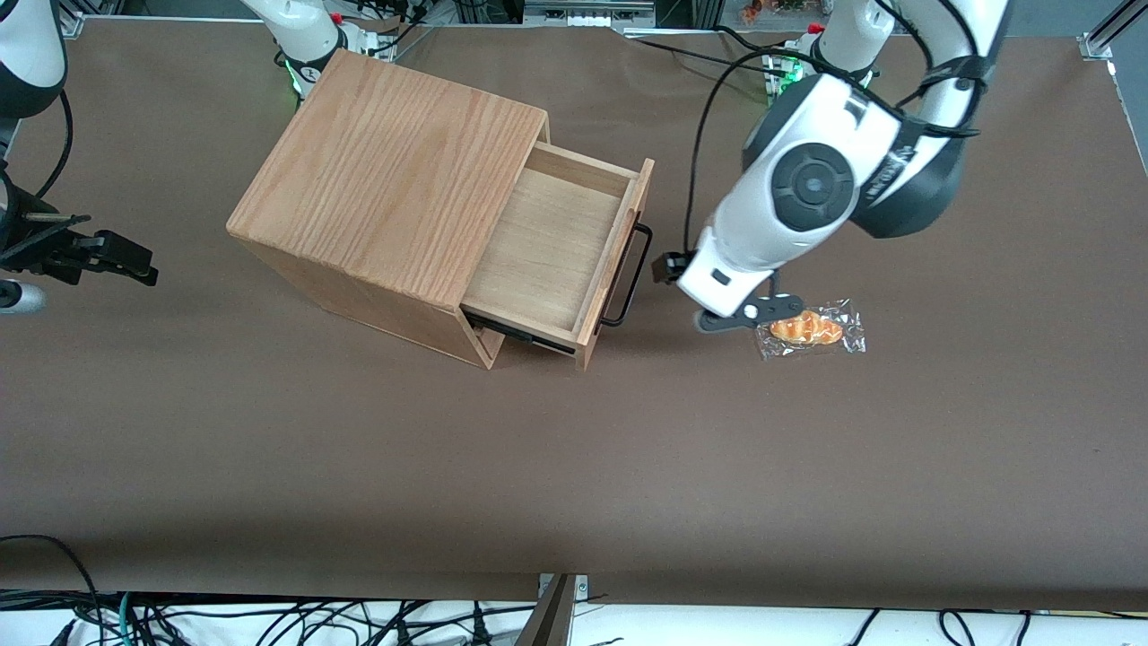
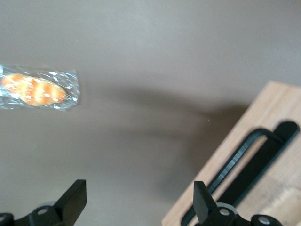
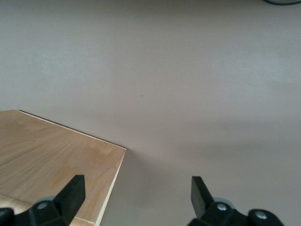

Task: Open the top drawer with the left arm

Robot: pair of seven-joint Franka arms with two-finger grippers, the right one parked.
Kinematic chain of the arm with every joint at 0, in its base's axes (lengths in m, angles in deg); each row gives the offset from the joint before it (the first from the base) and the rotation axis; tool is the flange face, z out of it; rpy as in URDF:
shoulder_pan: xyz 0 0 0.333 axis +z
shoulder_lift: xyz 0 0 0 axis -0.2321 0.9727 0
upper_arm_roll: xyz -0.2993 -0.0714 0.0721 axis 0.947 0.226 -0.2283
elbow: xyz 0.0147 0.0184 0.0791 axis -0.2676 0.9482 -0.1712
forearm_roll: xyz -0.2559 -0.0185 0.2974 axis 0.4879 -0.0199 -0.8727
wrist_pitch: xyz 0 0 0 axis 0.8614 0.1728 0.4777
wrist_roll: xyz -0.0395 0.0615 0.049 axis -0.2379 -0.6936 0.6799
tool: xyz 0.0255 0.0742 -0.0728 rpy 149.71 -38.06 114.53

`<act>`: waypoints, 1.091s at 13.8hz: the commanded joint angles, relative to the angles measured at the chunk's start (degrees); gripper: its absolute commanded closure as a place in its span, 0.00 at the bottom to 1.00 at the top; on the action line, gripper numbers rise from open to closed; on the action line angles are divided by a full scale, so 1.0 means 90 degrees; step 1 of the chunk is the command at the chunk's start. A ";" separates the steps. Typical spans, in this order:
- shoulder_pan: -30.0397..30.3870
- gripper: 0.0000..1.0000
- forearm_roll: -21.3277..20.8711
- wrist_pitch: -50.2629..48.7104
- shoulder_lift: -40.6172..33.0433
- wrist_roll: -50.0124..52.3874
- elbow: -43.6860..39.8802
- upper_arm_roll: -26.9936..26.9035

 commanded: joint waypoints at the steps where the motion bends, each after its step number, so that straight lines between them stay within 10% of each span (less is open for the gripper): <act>1: 0.0467 0.00 -0.0154 -0.0242 -0.0188 -0.0458 -0.0009 0.0042; 9: 0.1639 0.00 -0.0164 -0.0428 -0.0422 -0.2332 -0.0077 0.0003; 15: 0.1622 0.00 -0.0154 -0.0360 -0.0491 -0.4218 0.0001 -0.1187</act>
